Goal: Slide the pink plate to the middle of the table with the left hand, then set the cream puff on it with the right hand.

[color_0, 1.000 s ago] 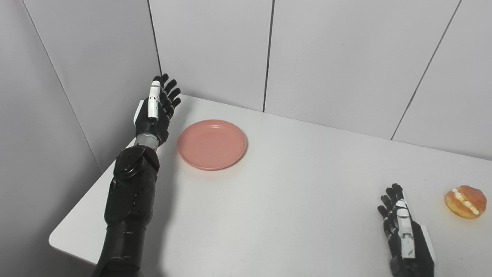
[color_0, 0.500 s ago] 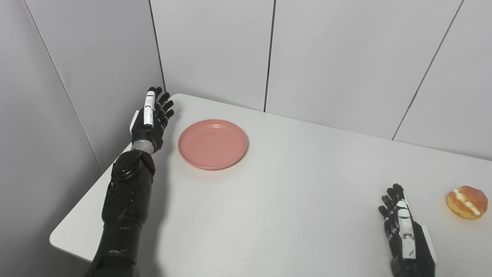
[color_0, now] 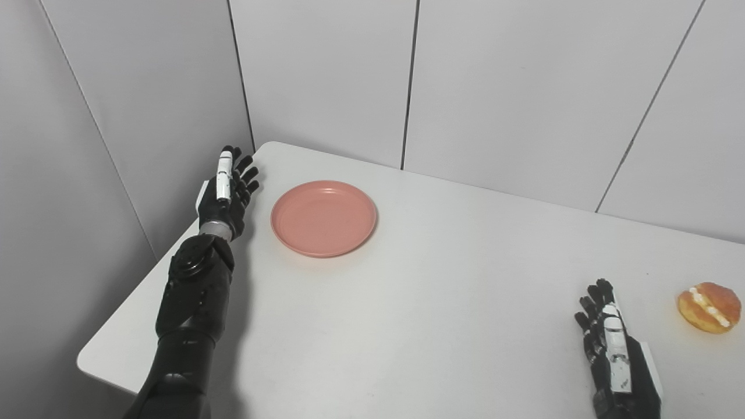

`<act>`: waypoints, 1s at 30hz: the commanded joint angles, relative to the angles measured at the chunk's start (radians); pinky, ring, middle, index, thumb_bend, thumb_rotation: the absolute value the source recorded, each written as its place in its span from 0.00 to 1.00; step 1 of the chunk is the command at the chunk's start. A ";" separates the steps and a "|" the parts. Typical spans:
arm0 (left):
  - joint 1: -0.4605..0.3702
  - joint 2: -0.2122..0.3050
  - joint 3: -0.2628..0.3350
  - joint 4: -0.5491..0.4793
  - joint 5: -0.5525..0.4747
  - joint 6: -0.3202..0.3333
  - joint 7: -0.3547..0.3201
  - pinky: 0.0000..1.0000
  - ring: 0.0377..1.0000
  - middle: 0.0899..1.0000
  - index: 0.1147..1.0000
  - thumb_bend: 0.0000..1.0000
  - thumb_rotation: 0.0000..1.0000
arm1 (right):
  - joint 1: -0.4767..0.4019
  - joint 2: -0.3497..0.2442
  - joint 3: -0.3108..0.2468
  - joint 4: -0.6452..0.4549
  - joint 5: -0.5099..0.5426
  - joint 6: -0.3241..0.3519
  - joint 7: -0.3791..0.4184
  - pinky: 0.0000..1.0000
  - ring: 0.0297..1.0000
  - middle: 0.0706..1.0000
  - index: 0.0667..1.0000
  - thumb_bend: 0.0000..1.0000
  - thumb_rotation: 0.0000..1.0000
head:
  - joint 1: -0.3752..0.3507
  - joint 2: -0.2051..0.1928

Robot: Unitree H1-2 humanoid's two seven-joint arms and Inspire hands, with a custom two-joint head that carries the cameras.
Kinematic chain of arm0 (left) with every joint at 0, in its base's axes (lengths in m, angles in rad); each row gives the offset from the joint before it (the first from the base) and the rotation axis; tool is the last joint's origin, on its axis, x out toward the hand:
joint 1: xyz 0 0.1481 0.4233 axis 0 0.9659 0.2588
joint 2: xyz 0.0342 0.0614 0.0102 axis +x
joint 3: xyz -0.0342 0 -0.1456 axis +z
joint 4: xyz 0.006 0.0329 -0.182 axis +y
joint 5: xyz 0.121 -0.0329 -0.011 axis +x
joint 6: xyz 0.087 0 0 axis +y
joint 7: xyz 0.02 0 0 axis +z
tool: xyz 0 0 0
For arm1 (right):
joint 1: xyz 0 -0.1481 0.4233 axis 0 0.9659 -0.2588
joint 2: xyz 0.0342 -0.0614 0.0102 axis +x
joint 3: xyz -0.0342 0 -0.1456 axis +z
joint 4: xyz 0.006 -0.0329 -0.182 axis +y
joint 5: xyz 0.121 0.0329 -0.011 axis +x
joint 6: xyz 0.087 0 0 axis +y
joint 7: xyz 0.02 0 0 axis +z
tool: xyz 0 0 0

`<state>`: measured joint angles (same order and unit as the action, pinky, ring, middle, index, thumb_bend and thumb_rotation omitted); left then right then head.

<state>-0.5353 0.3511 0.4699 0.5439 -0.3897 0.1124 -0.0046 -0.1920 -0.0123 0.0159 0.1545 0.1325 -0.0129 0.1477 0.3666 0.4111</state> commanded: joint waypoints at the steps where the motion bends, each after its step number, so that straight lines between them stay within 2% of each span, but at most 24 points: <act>1: -0.060 0.037 0.011 0.004 -0.020 -0.047 -0.012 0.93 0.92 0.91 0.90 0.39 1.00 | 0.064 -0.004 -0.007 0.056 0.005 -0.008 0.002 1.00 1.00 1.00 1.00 0.11 1.00 | 0.001 0.000; 8: -0.081 0.037 0.013 0.074 -0.046 -0.045 -0.034 0.93 0.94 0.92 0.91 0.36 1.00 | 0.064 -0.007 -0.005 0.054 0.007 -0.004 0.005 1.00 1.00 1.00 1.00 0.11 1.00 | 0.000 0.008; 19: -0.117 0.040 -0.014 0.256 -0.047 -0.110 -0.094 0.95 0.93 0.94 0.93 0.38 1.00 | 0.063 -0.010 -0.006 0.059 0.013 -0.006 0.007 1.00 1.00 1.00 1.00 0.12 1.00 | -0.002 0.015; 24: -0.127 0.038 -0.023 0.318 -0.050 -0.127 -0.127 0.92 0.91 0.91 0.90 0.38 1.00 | 0.064 -0.012 -0.003 0.063 0.011 -0.012 0.010 1.00 1.00 1.00 1.00 0.13 1.00 | -0.006 0.016; 30: -0.131 0.025 -0.025 0.350 -0.052 -0.115 -0.148 0.88 0.88 0.88 0.87 0.40 1.00 | 0.066 -0.008 -0.001 0.056 0.001 -0.007 -0.002 1.00 1.00 1.00 1.00 0.13 1.00 | -0.013 0.022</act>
<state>-0.6509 0.3769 0.4534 0.8727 -0.4340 -0.0169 -0.1452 -0.1903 -0.0165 0.0166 0.1537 0.1358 -0.0129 0.1468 0.3528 0.4326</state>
